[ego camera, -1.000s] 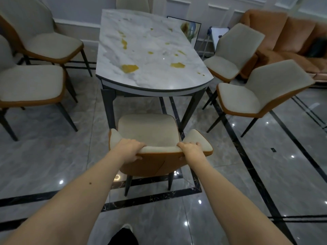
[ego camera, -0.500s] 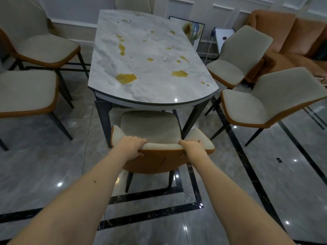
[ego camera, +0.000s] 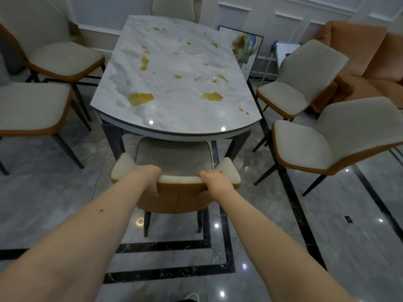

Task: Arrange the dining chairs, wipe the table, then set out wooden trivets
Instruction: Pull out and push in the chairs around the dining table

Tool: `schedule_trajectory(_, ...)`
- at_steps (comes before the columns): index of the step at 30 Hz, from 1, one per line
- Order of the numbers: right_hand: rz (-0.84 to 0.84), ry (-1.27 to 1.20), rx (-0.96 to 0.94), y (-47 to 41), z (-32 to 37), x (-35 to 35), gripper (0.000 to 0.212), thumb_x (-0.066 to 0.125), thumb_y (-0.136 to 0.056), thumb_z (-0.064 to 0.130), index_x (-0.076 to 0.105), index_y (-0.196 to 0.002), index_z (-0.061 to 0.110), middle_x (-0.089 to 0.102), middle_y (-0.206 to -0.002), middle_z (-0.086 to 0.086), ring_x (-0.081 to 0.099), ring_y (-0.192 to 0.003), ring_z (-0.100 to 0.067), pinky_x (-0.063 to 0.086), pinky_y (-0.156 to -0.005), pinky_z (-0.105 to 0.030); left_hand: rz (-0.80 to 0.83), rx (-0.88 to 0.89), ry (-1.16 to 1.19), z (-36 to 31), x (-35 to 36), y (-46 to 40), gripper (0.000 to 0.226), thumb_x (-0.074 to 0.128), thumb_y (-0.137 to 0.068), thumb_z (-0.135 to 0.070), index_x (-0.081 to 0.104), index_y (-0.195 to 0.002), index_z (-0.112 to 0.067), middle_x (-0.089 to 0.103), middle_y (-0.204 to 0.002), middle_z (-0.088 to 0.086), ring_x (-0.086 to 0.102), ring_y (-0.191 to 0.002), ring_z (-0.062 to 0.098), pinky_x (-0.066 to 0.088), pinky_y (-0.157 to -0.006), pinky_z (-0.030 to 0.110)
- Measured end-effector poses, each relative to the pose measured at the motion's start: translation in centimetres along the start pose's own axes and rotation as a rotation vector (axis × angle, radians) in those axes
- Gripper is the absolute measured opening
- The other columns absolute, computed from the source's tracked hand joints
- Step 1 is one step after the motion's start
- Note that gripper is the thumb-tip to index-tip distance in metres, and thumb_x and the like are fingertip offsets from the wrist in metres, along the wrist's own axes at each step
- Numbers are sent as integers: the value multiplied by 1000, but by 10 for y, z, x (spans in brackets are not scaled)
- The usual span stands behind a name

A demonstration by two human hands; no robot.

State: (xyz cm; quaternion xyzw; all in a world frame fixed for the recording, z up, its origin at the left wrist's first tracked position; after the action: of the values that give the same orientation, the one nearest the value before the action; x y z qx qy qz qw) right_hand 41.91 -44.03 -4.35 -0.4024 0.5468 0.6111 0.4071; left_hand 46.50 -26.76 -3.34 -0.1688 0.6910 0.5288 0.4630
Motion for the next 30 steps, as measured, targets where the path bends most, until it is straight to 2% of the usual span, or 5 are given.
schedule_trajectory(7, -53, -34, -53, 22, -64, -7, 54, 69, -81, 41, 48, -127, 22, 54, -124, -1, 49, -117, -22, 34, -104, -38, -39, 156, 127, -120, -33, -23, 58, 71, -78, -38, 47, -130, -25, 52, -127, -1, 52, -115, 21, 46, -94, 37)
schedule_trajectory(10, -87, -69, 18, 39, -110, -15, 59, 68, -82, 38, 45, -134, 22, 52, -131, -1, 46, -123, -21, 33, -106, -37, 31, 186, 155, -162, -46, -39, 65, 76, -73, -31, 46, -131, -27, 50, -127, -1, 51, -113, 23, 46, -94, 41)
schedule_trajectory(15, -96, -133, 204, 68, -205, -19, 58, 65, -87, 33, 42, -139, 20, 49, -137, -3, 46, -126, -22, 37, -105, -37, 140, 207, -30, -234, -63, -66, 84, 81, -68, -16, 38, -141, -19, 41, -139, 6, 45, -124, 30, 45, -95, 39)
schedule_trajectory(19, -79, -131, 354, 90, -290, -21, 54, 61, -91, 26, 40, -140, 16, 46, -138, -6, 47, -123, -25, 38, -102, -37, 78, 354, 94, -312, -87, -107, 55, 70, -83, -30, 50, -131, -11, 54, -127, 7, 54, -112, 24, 47, -90, 31)
schedule_trajectory(30, -154, -272, 694, 177, -491, -43, 50, 60, -91, 25, 44, -138, 19, 50, -134, -5, 49, -121, -23, 42, -100, -37, 99, 663, -26, -545, -154, -174, 30, 64, -88, -31, 60, -110, -10, 60, -116, 6, 60, -99, 23, 53, -86, 36)
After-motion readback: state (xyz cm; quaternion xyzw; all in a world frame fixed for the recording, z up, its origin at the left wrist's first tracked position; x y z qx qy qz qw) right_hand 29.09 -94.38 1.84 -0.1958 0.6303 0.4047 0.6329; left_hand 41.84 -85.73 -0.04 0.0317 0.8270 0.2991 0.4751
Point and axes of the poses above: each hand's wrist, its own y-axis away from the middle knuckle, its own x-axis out of the palm, z = x × y, the point moved 7 cm from there along -y, towards the middle knuckle
